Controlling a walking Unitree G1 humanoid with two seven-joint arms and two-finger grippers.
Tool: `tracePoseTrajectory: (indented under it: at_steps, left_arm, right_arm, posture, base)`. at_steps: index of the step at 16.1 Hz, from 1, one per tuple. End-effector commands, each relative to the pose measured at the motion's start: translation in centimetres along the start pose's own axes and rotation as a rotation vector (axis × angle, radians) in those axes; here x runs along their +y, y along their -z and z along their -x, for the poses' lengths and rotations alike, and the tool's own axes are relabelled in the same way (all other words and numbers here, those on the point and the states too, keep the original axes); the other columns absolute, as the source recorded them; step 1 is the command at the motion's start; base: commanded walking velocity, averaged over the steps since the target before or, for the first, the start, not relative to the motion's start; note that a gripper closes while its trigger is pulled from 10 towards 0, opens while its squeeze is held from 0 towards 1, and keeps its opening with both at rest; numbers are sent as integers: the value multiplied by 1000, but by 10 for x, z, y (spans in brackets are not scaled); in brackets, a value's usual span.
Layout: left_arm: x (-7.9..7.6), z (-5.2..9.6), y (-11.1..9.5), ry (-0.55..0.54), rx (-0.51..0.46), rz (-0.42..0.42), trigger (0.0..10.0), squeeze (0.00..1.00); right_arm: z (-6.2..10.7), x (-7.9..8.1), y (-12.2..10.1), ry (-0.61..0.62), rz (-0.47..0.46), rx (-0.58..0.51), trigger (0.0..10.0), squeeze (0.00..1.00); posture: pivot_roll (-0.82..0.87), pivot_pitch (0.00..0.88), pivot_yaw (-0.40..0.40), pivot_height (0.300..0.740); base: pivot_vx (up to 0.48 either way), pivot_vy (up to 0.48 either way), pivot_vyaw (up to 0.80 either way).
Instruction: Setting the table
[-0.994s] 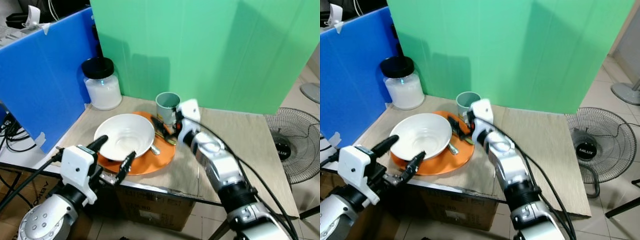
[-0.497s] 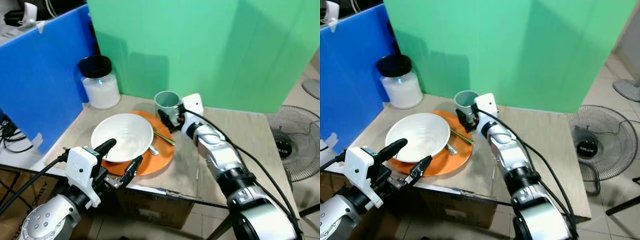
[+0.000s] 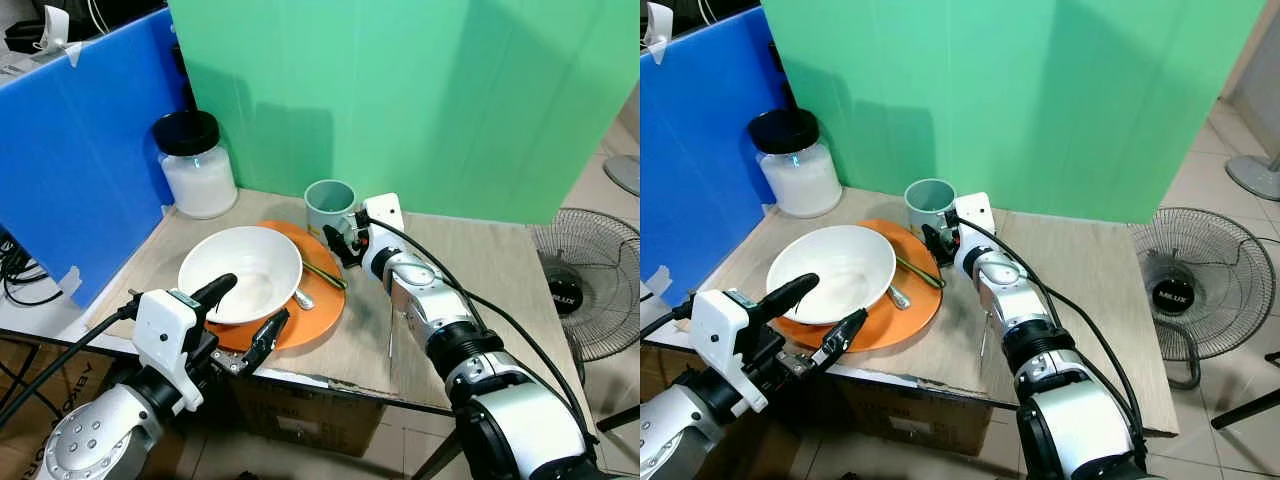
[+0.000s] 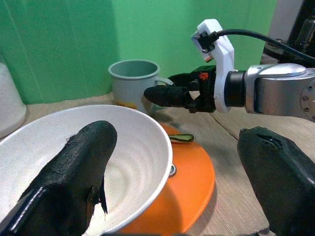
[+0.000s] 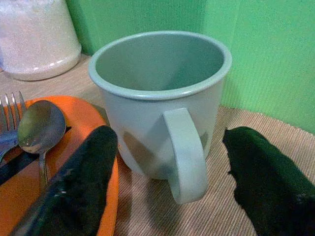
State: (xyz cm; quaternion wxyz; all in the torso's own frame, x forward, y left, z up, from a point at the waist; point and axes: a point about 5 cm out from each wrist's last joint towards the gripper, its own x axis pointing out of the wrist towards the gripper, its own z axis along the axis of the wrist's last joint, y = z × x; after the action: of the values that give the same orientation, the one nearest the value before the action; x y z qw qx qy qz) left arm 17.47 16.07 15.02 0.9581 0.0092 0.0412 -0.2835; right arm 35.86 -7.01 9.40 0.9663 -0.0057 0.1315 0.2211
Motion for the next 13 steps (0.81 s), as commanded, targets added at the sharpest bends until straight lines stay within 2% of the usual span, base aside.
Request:
tracePoseTrajectory:
  at_steps: [1, 10, 13]
  left_arm:
    - [-2, 1, -1, 16, 7, -4, 10000, 0]
    - [-8, -1, -4, 72, -3, 5, 10000, 0]
    - [-6, -2, -5, 58, -11, -10, 10000, 0]
  right_arm:
    - [-2, 0, -7, -11, -17, -24, 0, 0]
    - [-3, -4, -7, -4, -15, -27, 0, 0]
    - [-3, -3, -6, -10, -15, -27, 0, 0]
  posture:
    - [-45, 0, 44, 740]
    - [-45, 0, 50, 740]
    - [-47, 0, 50, 740]
  base:
    - [0, 0, 0]
    - [0, 0, 0]
    - [0, 0, 0]
